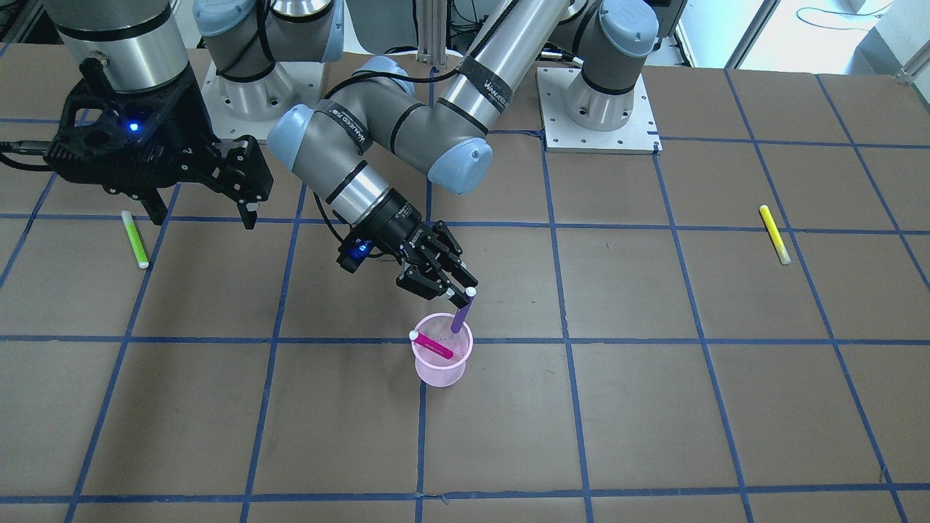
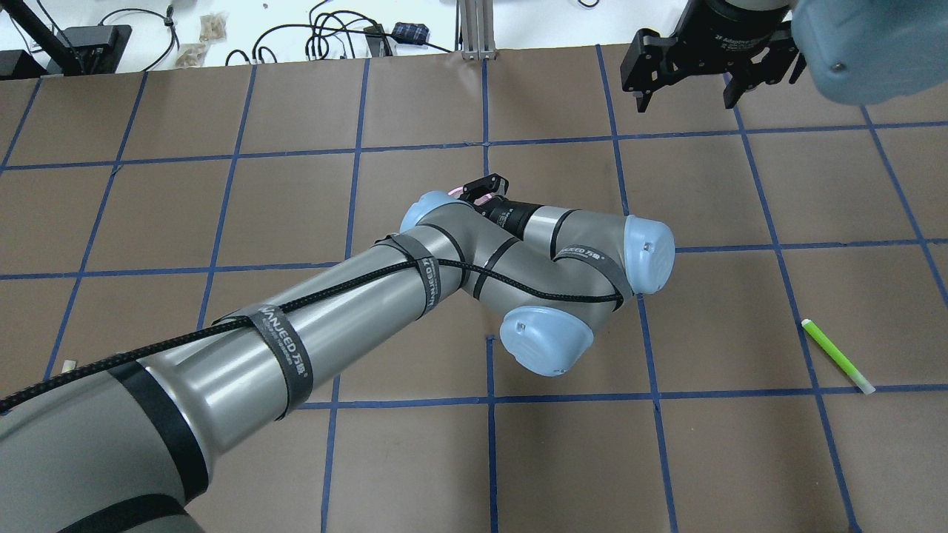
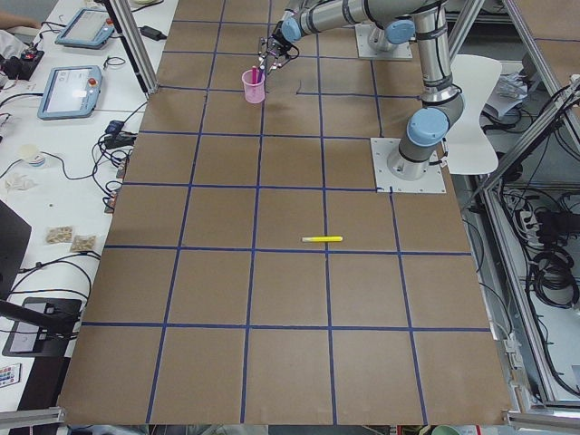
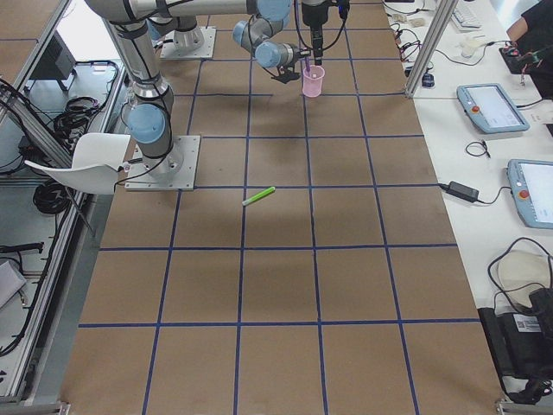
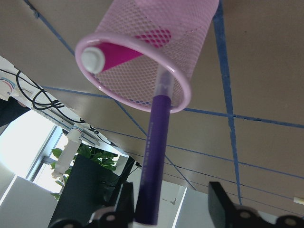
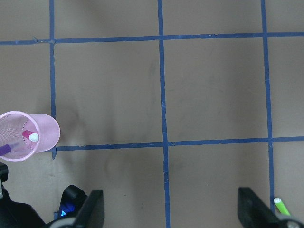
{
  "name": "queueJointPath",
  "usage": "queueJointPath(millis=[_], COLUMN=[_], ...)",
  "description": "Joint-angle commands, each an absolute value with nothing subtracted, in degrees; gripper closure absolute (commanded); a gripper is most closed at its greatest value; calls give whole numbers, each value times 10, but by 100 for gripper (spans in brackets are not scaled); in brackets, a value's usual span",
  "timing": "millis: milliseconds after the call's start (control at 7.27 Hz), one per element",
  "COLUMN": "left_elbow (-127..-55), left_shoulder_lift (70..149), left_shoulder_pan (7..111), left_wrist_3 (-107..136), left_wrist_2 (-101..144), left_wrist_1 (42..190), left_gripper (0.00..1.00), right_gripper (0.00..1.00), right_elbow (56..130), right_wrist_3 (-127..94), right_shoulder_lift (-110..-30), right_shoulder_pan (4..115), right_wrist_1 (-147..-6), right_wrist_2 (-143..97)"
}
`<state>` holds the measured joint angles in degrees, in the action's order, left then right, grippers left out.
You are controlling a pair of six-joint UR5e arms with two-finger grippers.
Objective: Insert purple and pink pens into pink cup
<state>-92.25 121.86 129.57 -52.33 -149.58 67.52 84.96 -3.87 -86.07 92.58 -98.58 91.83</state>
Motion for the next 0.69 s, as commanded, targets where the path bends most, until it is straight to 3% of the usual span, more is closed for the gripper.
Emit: queueJointPath(millis=[0,138,275,412,550], left_elbow=[-920,-918,-919,-919,-918], left_shoulder_lift=[1222,1222,1225,1229,1229], left_shoulder_pan=[1296,1296,1296,1296,1296], left_wrist_3=[-523,-521,-523,-522,-523], left_wrist_2=[-1492,-1493,-1495,-1495,-1493], left_wrist_1=[674,674,675,674,666], left_gripper=[53,76,37,49,90], right_gripper=[0,0,0,0,0], right_elbow=[849,849,849,849,849], right_wrist_3=[-38,-38,-38,-39,-39], right_shoulder_lift=[-860,-860,-860,-860,-860], right_shoulder_pan=[925,926,926,925,926], right_wrist_1=[-985,-985,-985,-985,-985], right_wrist_2=[918,918,918,918,917])
